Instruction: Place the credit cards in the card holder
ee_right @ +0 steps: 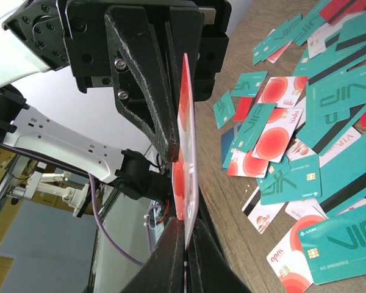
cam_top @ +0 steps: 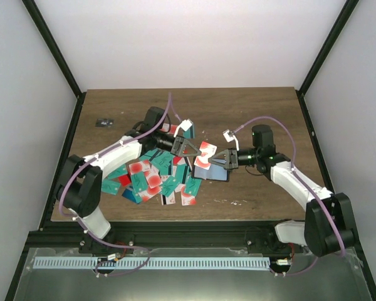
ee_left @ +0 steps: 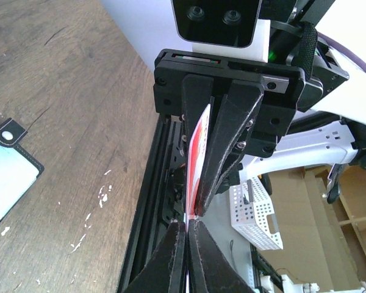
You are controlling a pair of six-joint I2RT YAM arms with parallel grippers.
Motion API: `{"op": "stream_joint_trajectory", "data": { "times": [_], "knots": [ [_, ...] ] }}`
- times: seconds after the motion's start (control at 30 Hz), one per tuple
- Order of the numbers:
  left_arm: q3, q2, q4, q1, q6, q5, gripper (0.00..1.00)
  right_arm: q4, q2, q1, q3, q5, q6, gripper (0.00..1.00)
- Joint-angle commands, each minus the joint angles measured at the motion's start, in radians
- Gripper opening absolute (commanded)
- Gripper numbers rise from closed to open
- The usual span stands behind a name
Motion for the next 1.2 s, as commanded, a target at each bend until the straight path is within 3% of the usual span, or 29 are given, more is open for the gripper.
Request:
{"op": "stream_joint_trajectory", "data": {
  "times": [0.0, 0.13, 0.27, 0.4, 0.53, 0.77, 1.17],
  "knots": [
    [0.034, 0.029, 0.078, -0.016, -0.023, 0.026, 0.04, 0.023, 0.021, 0.013, 0.046, 0.004, -0.028, 0.02],
    [0.044, 0.058, 0.093, -0.009, -0.045, -0.001, 0.04, -0.061, 0.049, 0.012, 0.084, 0.069, -0.068, 0.10],
    [0.068, 0.105, 0.030, 0.015, -0.015, -0.049, 0.04, -0.197, 0.094, -0.003, 0.135, 0.201, -0.116, 0.26],
    [0.124, 0.174, -0.101, 0.024, 0.063, -0.105, 0.04, -0.223, 0.089, -0.043, 0.103, 0.325, -0.105, 0.45],
    [0.208, 0.280, -0.259, 0.024, 0.158, -0.181, 0.04, -0.258, 0.080, -0.098, 0.079, 0.479, -0.072, 0.51],
    [0.290, 0.407, -0.403, 0.012, 0.226, -0.262, 0.04, -0.343, 0.137, -0.116, 0.064, 0.705, -0.041, 0.51],
    [0.334, 0.500, -0.465, -0.031, 0.240, -0.299, 0.04, -0.330, 0.228, -0.116, 0.019, 0.736, 0.010, 0.43]
  ]
}}
